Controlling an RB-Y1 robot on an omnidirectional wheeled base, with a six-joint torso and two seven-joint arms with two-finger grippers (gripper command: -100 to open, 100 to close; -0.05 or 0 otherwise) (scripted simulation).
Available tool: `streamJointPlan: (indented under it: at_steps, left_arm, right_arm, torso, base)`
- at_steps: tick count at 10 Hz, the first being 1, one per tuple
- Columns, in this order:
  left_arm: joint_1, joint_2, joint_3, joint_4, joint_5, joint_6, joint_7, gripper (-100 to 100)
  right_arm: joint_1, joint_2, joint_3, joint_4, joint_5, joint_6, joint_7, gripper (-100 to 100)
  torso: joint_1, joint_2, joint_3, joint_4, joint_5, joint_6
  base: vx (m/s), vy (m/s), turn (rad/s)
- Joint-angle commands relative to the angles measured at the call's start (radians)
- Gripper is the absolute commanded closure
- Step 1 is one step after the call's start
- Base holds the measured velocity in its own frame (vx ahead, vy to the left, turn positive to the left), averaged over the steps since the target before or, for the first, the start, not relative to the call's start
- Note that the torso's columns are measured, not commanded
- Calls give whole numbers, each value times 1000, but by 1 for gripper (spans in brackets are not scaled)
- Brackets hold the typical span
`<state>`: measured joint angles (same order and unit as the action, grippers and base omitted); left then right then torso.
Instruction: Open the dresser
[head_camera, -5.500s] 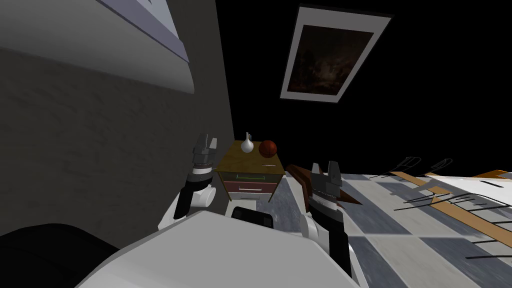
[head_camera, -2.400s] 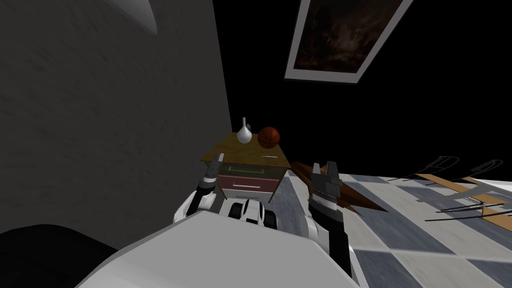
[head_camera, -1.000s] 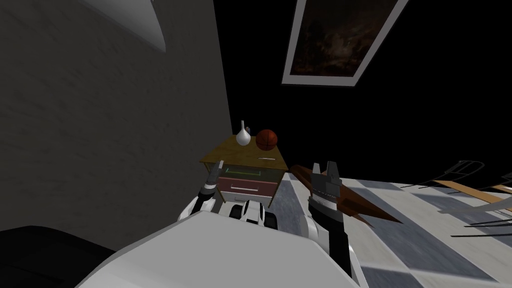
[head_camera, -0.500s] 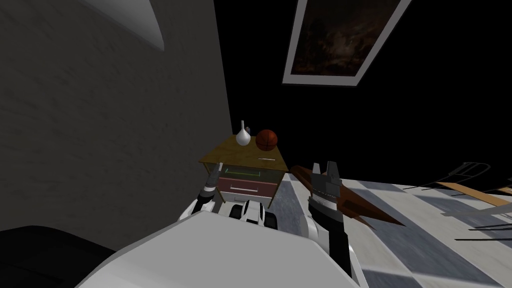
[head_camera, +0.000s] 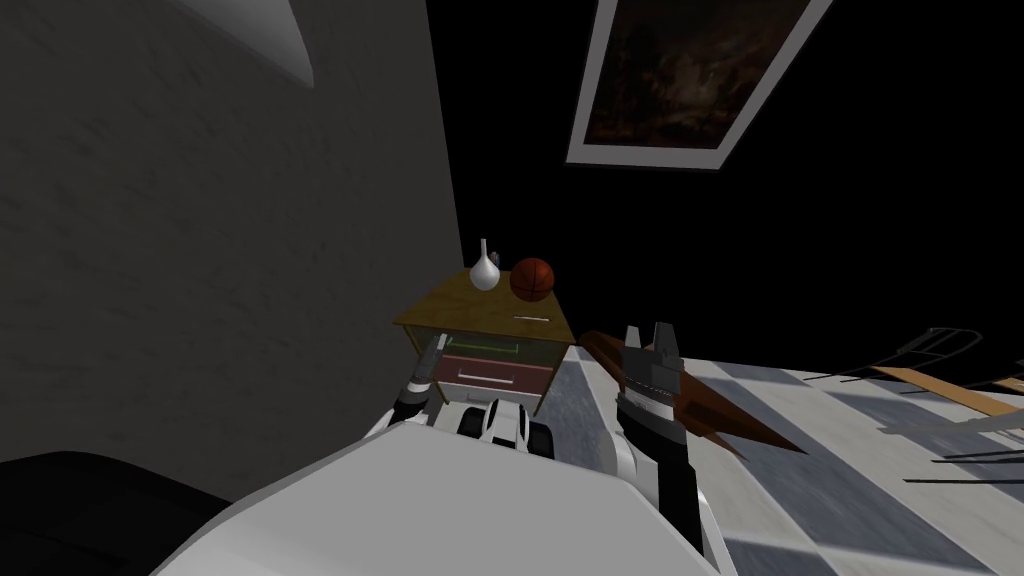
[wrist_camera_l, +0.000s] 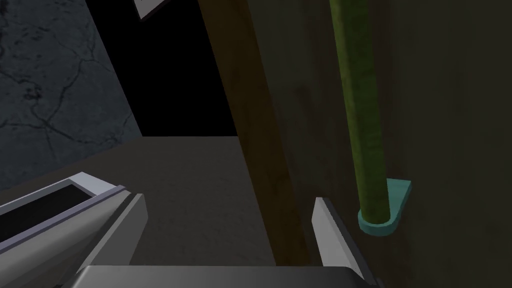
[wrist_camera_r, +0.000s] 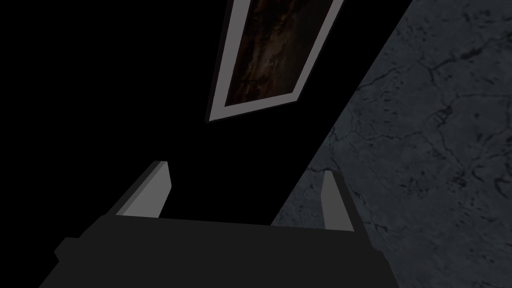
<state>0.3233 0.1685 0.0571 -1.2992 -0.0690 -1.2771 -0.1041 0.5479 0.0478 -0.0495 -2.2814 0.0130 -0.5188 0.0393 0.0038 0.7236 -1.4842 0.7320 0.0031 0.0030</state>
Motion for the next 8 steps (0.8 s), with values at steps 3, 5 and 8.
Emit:
streamJointPlan:
  at_steps: [3, 5, 8]
  left_arm:
    - [-11, -10, 3, 109, -3, -51, 4, -100]
    - [-16, -15, 5, 151, -4, -76, 6, -100]
    - [-26, -29, 9, 228, -5, -123, 9, -100]
  right_arm:
    - [0, 0, 0, 0, 0, 0, 0, 0]
    - [0, 0, 0, 0, 0, 0, 0, 0]
    - [0, 0, 0, 0, 0, 0, 0, 0]
  torso:
    - [-4, 15, 9, 6, -2, -2]
    - [-4, 14, 8, 5, -2, -2]
    - [-5, 13, 7, 5, -3, -2]
  base:
    - [29, -15, 16]
    - [12, -17, 15]
    - [13, -18, 8]
